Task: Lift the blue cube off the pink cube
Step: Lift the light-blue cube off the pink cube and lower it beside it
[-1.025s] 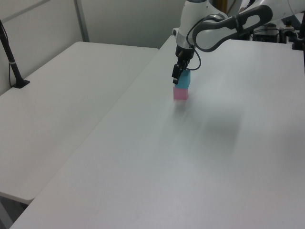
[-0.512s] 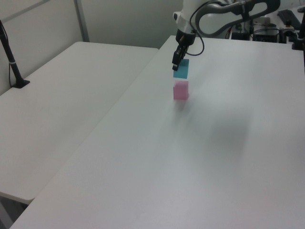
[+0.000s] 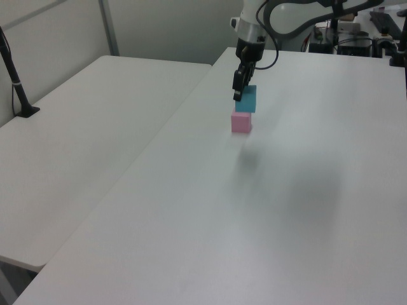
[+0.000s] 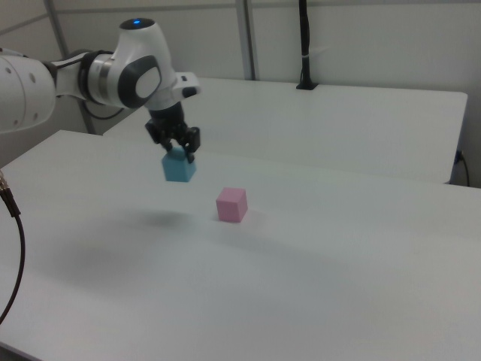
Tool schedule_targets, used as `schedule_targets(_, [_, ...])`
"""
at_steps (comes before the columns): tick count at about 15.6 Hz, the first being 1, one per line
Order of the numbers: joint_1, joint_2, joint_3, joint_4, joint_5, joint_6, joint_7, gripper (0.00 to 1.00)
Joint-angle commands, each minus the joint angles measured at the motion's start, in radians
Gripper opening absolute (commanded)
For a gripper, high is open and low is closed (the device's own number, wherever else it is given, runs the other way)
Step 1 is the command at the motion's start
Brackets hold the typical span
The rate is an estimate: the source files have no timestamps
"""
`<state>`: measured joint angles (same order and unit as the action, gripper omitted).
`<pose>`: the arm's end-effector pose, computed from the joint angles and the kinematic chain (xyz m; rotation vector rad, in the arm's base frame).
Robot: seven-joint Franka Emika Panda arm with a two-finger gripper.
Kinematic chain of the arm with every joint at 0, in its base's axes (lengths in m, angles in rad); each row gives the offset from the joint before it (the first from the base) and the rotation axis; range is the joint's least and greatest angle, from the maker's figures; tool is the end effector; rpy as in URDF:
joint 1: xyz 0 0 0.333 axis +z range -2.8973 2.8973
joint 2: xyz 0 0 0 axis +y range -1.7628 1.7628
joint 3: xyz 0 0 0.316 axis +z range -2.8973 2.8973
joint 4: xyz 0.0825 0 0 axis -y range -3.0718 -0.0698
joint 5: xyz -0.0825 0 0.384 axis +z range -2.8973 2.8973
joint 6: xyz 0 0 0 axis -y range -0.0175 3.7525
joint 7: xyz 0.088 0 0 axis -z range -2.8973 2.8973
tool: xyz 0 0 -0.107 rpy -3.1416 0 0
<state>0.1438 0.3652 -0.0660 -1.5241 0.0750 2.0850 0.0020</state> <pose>0.6846 0.0633 0.4695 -3.0726 -0.0799 -0.3000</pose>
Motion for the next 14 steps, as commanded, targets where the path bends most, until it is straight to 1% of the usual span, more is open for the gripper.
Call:
schedule_targets(1, [0.066,-0.042,0.001,-0.096,0.019,0.004,0.103,0.41])
schedule_targets(5, [0.158,0.013,0.002,-0.125,0.017,0.104,0.243,0.4])
schedule_targets(8, [0.216,0.087,0.0,-0.125,0.0,0.162,0.274,0.4])
schedule_targets(10, [0.237,0.124,0.0,-0.123,-0.023,0.197,0.289,0.41])
schedule_targets(12, [0.238,0.138,0.0,-0.125,-0.05,0.214,0.337,0.41])
schedule_targets(13, [0.238,0.138,0.0,-0.126,-0.055,0.217,0.348,0.44])
schedule_targets(14, [0.238,0.138,0.0,-0.128,-0.055,0.217,0.351,0.54])
